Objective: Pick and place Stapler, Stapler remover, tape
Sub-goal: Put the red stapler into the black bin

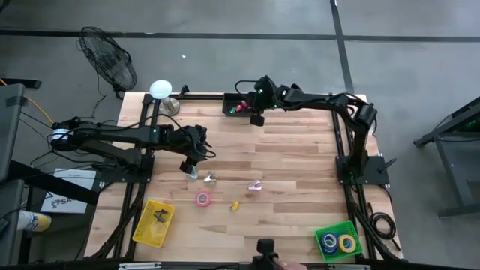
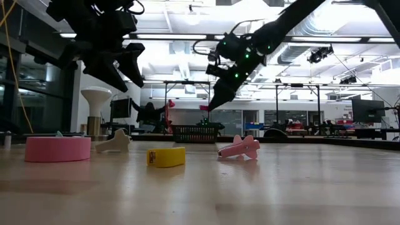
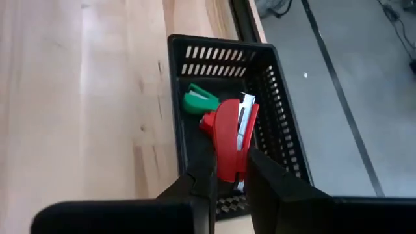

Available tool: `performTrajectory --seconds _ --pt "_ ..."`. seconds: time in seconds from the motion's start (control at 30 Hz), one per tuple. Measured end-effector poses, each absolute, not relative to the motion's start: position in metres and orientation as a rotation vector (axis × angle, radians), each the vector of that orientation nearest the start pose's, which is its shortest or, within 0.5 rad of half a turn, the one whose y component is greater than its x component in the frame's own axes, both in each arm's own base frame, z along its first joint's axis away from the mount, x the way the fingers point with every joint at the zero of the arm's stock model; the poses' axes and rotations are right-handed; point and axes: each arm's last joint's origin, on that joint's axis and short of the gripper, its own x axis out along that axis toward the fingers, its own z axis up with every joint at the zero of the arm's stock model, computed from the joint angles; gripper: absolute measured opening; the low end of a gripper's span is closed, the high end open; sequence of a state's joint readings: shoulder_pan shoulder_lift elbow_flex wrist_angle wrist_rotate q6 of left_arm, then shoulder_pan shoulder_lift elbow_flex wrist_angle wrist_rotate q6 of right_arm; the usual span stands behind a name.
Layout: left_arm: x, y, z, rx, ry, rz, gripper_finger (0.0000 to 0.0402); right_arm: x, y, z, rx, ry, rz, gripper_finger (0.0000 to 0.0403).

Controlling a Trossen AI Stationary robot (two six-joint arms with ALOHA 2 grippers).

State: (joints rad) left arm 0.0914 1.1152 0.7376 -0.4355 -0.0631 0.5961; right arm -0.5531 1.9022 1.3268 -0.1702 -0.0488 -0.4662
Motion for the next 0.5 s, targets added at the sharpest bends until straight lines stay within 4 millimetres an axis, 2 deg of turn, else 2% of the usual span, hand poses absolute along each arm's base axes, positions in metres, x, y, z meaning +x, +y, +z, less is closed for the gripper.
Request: performTrajectory --seconds 0.27,0.4,0.5 --pt "0.222 0.022 0.239 0.524 0.788 -0.083 0.0237 0.359 -0.238 0.170 -0.246 0.814 -0.291 0.0043" --pt "0.221 0.022 0.238 0.506 0.798 -0.079 0.0237 0.356 -0.243 0.167 -0.247 0.832 -0.323 0.0043" --pt "0.221 0.022 0.238 0.502 0.802 -0.077 0.0237 0.356 -0.245 0.167 -0.257 0.849 -0.391 0.0058"
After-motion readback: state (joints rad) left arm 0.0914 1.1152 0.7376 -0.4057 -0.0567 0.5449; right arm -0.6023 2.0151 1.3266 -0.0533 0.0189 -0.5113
